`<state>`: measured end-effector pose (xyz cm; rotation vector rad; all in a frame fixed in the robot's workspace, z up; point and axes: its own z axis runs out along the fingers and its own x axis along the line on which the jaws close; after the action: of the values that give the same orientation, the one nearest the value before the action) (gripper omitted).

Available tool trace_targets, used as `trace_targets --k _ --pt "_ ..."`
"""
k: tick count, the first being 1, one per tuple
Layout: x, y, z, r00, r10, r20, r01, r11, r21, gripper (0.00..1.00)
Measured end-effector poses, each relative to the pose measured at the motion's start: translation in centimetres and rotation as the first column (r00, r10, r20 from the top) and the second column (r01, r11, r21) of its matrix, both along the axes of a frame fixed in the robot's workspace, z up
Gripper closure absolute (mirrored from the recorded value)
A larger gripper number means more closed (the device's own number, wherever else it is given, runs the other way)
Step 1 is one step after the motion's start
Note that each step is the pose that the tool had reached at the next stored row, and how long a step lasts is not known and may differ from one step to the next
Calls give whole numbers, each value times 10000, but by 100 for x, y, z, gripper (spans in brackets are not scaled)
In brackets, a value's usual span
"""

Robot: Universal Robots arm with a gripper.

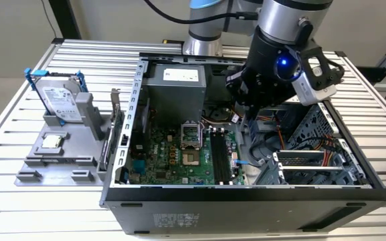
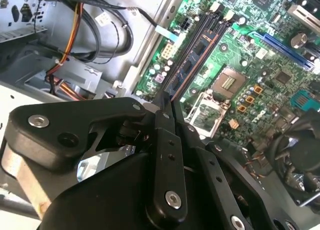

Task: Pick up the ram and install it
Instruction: 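Insert the ram into the slot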

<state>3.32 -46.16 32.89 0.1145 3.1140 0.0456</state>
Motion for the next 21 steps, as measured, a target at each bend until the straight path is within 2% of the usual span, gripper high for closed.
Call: trace_targets --k 7,14,21 --pt "-20 0 -121 10000 0 2 0 10000 0 100" --pt "-70 0 -248 10000 11 32 -11 10000 0 100" --pt "-72 0 -263 10000 13 30 -13 10000 2 100"
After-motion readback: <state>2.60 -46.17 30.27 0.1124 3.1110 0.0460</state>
